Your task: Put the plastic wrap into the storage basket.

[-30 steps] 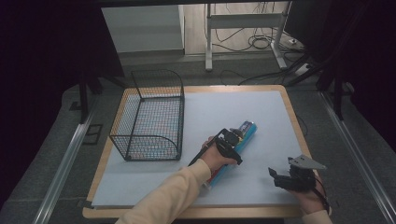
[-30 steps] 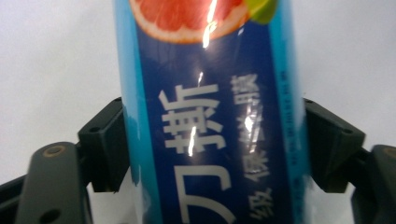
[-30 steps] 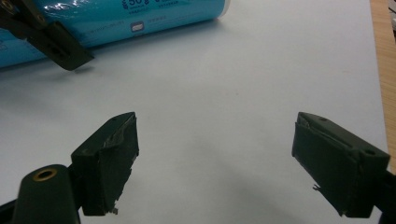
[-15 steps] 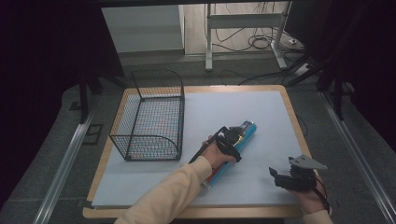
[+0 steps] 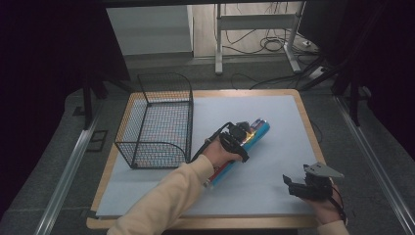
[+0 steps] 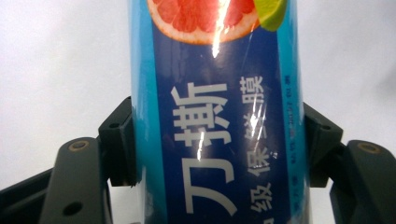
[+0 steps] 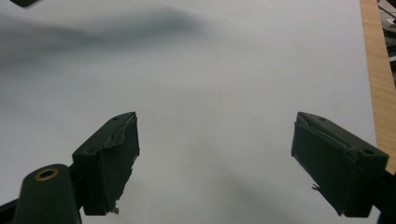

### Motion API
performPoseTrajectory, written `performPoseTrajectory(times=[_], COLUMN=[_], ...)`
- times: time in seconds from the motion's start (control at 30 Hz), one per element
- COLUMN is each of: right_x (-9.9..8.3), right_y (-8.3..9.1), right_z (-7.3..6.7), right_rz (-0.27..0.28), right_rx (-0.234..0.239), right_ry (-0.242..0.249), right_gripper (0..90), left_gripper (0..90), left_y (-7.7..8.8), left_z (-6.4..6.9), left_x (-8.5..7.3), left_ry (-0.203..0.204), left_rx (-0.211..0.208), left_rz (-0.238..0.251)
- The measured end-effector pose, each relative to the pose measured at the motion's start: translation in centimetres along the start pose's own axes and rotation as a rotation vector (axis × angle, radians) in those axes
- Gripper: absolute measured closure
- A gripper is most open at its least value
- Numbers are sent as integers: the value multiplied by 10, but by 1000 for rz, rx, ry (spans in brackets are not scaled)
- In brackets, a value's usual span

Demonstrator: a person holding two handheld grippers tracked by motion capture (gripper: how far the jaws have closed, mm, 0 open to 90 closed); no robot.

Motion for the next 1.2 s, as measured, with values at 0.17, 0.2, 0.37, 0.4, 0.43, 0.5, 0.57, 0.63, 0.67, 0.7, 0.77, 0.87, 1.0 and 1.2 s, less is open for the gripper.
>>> performPoseTrajectory(times=[0.17, 0.2, 0.37, 0.4, 0.43, 0.5, 0.57, 0.63, 0.67, 0.7, 0.77, 0.87, 1.0, 1.2], right_x=[-1, -1, -1, -1, -1, -1, -1, -1, -1, -1, -1, 0, 1, 1], right_y=[0, 0, 0, 0, 0, 0, 0, 0, 0, 0, 0, 2, 3, 2], right_z=[1, 1, 2, 2, 3, 3, 3, 3, 3, 3, 2, 2, 2, -1], right_rz=[-3, -3, -2, -2, -3, -4, -4, -2, -2, -2, -2, 8, 8, -1], right_rx=[-3, -3, -5, -5, -7, -8, -7, -7, -8, -8, -4, 1, -4, -15], right_ry=[-4, -4, -5, -6, -5, -7, -7, -8, -8, -8, -10, -18, -18, -4], right_gripper=[153, 153, 153, 153, 153, 154, 154, 154, 154, 154, 154, 154, 154, 154], left_gripper=[312, 312, 312, 312, 312, 312, 313, 313, 313, 313, 313, 313, 313, 313], left_y=[10, 11, 17, 19, 21, 25, 30, 34, 36, 36, 38, 37, 38, 50], left_z=[-4, -6, -10, -11, -13, -14, -14, -15, -14, -14, -14, -12, -9, -15], left_x=[0, 0, -1, -1, -2, -1, 0, 1, 3, 3, 4, 6, 9, 10], left_ry=[-4, -2, 1, 2, -5, -2, 2, -1, 9, 9, 7, 17, 18, 18], left_rx=[15, 15, 16, 14, 13, 14, 13, 17, 16, 16, 17, 23, 17, 27], left_rz=[35, 42, 58, 63, 61, 68, 79, 88, 103, 103, 113, 124, 145, 164])
Point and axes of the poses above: each handheld gripper's, and its own axes: y roughly backward along the jaws, x roughly out of its top, z roughly to its right, the point moved 8 cm from there along -y, roughly forward along the jaws, and after that the axes turned 6 degrees about -z, right-handed, at the moved point
